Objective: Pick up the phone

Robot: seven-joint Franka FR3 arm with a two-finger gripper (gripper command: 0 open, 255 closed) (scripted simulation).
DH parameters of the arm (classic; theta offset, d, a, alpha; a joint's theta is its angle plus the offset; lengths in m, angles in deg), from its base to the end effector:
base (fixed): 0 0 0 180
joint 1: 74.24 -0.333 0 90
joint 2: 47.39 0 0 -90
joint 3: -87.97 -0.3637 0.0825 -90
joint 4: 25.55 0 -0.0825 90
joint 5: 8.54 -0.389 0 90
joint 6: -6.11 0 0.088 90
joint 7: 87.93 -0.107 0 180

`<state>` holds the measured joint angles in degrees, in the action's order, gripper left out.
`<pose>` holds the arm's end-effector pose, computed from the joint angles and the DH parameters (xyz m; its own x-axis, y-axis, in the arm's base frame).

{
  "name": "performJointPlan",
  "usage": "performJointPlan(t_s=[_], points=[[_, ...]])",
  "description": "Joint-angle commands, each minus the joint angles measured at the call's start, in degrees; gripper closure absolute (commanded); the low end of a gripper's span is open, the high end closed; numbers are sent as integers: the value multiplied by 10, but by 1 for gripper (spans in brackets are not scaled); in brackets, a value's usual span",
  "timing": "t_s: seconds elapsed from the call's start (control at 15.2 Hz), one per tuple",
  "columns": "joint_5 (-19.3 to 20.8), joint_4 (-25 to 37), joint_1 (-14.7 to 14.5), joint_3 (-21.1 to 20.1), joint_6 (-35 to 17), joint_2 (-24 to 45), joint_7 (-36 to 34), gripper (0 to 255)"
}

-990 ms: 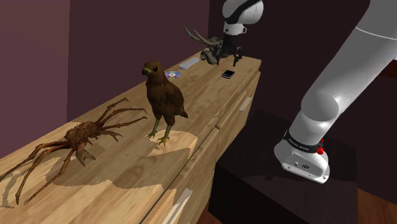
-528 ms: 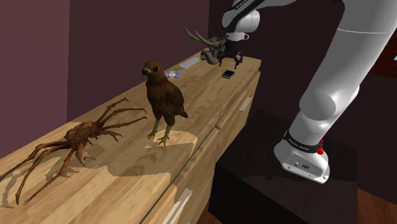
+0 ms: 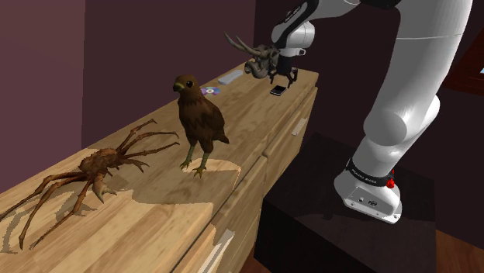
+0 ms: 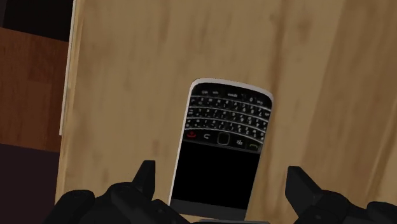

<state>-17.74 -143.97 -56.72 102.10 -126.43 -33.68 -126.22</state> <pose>0.5145 -0.3066 0.3648 0.2477 -0.9684 -0.0275 -0.9676 -0.2459 -0.0573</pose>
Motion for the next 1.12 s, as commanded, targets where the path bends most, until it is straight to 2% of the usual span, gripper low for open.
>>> performJointPlan(t_s=[0.0, 0.26, 0.33, 1.06], points=[[-5, -3, 1, -2, -14, 11, 2, 0], [-11, -8, 2, -4, -31, 23, 7, 0], [-11, -8, 2, -4, -32, 24, 8, 255], [-6, -4, 1, -2, -18, 13, 4, 255]])
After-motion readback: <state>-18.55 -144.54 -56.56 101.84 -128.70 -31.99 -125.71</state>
